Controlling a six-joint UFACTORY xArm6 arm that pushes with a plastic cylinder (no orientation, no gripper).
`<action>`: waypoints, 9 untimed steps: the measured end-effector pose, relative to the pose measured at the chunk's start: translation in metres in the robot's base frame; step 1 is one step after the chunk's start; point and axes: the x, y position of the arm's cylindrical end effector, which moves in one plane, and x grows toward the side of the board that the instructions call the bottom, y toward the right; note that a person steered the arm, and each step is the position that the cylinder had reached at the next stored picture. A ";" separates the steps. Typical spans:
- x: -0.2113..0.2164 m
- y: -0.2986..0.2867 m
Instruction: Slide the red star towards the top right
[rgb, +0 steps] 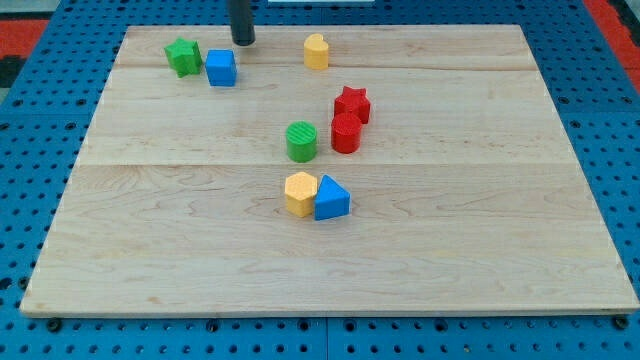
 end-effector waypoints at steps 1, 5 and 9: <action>0.066 0.000; 0.133 0.176; 0.045 0.189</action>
